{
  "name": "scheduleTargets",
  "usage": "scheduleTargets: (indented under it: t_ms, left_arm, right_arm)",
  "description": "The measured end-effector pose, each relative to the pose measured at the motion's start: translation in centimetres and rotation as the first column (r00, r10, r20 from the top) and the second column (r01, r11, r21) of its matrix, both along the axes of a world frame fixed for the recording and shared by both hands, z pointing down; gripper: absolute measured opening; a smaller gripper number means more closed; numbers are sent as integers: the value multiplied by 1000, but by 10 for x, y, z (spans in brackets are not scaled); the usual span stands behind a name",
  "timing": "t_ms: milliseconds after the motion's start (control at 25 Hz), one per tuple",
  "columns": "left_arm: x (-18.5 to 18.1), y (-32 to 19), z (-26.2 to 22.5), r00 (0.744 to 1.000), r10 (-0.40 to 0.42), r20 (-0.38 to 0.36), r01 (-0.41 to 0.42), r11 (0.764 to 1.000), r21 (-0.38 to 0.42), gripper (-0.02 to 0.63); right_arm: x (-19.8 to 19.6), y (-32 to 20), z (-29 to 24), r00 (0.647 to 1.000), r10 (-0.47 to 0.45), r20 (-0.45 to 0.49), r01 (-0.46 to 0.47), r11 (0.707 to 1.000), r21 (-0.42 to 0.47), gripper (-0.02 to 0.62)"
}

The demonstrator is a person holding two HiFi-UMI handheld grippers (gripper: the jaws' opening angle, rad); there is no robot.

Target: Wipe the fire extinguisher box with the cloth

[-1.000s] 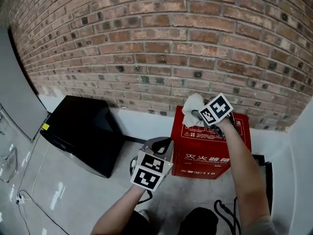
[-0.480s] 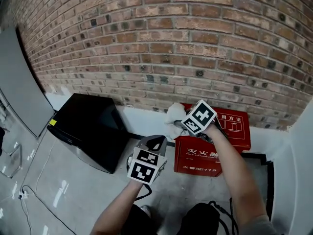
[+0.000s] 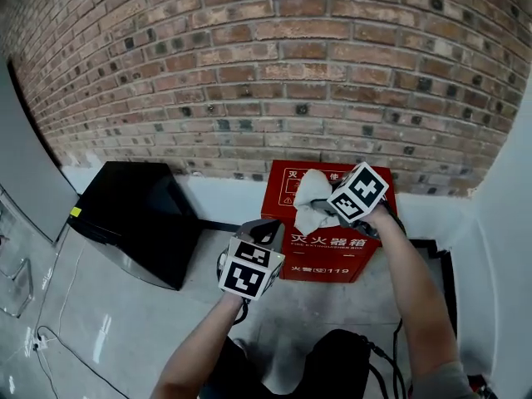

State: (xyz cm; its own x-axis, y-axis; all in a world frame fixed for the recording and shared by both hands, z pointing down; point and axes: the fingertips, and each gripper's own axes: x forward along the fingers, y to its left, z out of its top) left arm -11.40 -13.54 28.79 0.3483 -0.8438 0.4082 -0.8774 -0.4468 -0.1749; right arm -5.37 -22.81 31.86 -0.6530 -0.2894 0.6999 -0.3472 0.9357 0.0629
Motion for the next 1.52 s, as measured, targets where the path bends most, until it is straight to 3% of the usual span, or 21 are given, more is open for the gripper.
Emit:
scheduleTargets:
  t_ms: [160, 400, 640, 840, 1080, 1320, 1520]
  left_arm:
    - [30, -1, 6, 999, 50, -14, -50, 999, 8, 0]
    - [73, -1, 26, 993, 114, -29, -115, 993, -15, 0]
    - [106, 4, 48, 985, 167, -41, -169, 985, -44, 0]
    - [120, 8, 67, 980, 189, -62, -193, 980, -57, 0]
    - [123, 3, 96, 982, 178, -60, -183, 979, -85, 0]
    - [104, 6, 119, 981, 185, -55, -192, 970, -150, 0]
    - [63, 13, 122, 990, 136, -31, -139, 979, -149, 0]
  right_arm:
    - [72, -7, 0, 993, 118, 9, -118, 993, -7, 143]
    - [174, -1, -1, 954, 293, 59, -294, 956, 0, 143]
    - [242, 19, 6, 912, 395, 111, -401, 915, 37, 143]
    - [279, 56, 49, 893, 442, 82, -447, 892, 67, 143]
    - [228, 80, 90, 895, 404, 189, -429, 896, 117, 143]
    - [169, 66, 80, 874, 380, 303, -457, 855, 245, 140]
    - [100, 63, 73, 908, 284, 307, -375, 879, 295, 140]
